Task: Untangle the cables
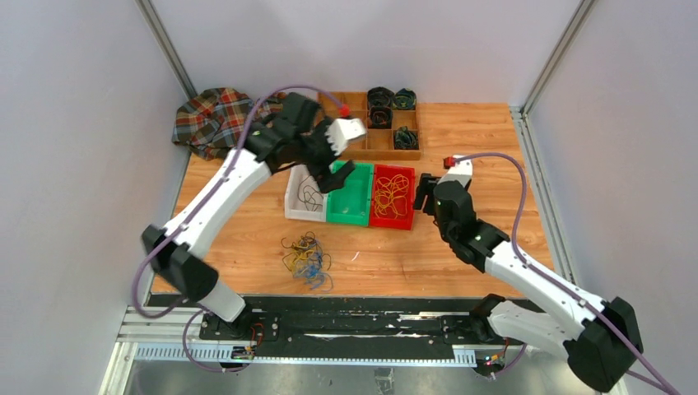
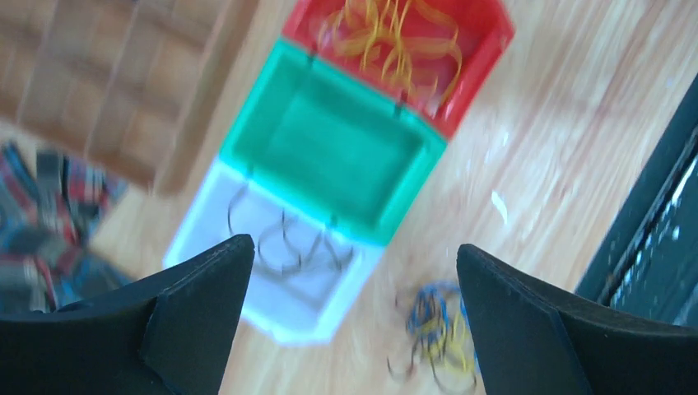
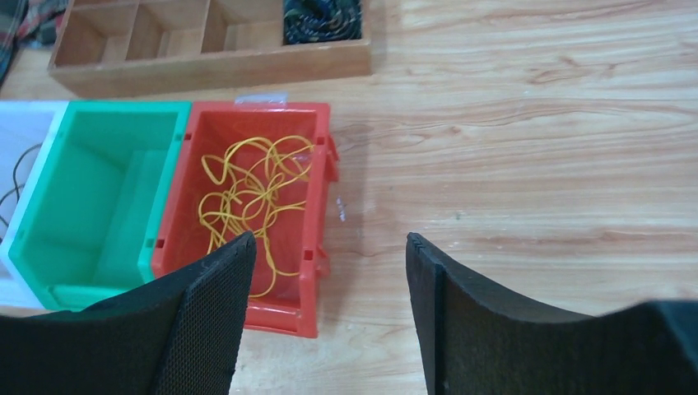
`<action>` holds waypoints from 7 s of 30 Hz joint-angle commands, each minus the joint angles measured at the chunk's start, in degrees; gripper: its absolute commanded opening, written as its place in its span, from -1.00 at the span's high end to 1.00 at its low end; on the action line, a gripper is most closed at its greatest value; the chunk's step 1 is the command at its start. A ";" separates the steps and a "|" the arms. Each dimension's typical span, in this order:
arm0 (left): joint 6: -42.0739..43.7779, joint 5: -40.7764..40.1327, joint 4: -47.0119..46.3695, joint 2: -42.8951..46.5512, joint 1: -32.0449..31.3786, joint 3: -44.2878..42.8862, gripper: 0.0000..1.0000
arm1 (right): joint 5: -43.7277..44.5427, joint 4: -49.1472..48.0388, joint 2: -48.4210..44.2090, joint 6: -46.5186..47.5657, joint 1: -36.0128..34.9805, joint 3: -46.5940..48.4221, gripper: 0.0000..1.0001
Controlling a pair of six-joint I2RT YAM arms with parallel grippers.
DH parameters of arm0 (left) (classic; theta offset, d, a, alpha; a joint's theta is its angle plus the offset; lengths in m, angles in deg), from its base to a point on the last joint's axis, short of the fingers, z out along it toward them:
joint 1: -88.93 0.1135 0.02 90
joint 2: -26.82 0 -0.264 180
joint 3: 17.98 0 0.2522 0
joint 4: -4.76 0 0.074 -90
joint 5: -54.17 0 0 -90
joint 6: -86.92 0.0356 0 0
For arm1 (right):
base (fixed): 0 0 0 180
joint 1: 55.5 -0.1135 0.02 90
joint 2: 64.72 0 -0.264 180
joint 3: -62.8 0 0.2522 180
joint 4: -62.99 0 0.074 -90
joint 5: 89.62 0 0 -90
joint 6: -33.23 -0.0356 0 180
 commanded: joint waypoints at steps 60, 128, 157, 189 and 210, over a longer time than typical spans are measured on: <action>11.55 17.86 9.61 28.62 17.19 31.17 0.99 | -17.10 -23.94 18.00 7.37 -25.71 5.24 -0.30; 4.00 26.15 12.07 32.32 11.78 22.92 0.99 | -18.62 -42.03 24.36 11.12 -30.35 9.59 -0.26; -0.22 32.41 12.68 30.58 9.98 16.18 0.99 | -12.62 -47.86 33.02 10.97 -30.92 9.98 -0.31; 0.18 7.86 8.67 25.82 9.98 25.81 0.26 | -7.60 -46.31 36.39 4.81 -30.62 -4.89 -0.16; -12.71 5.71 -20.63 13.18 13.55 50.85 0.09 | -7.76 -46.29 39.38 3.89 -30.53 -5.11 -0.07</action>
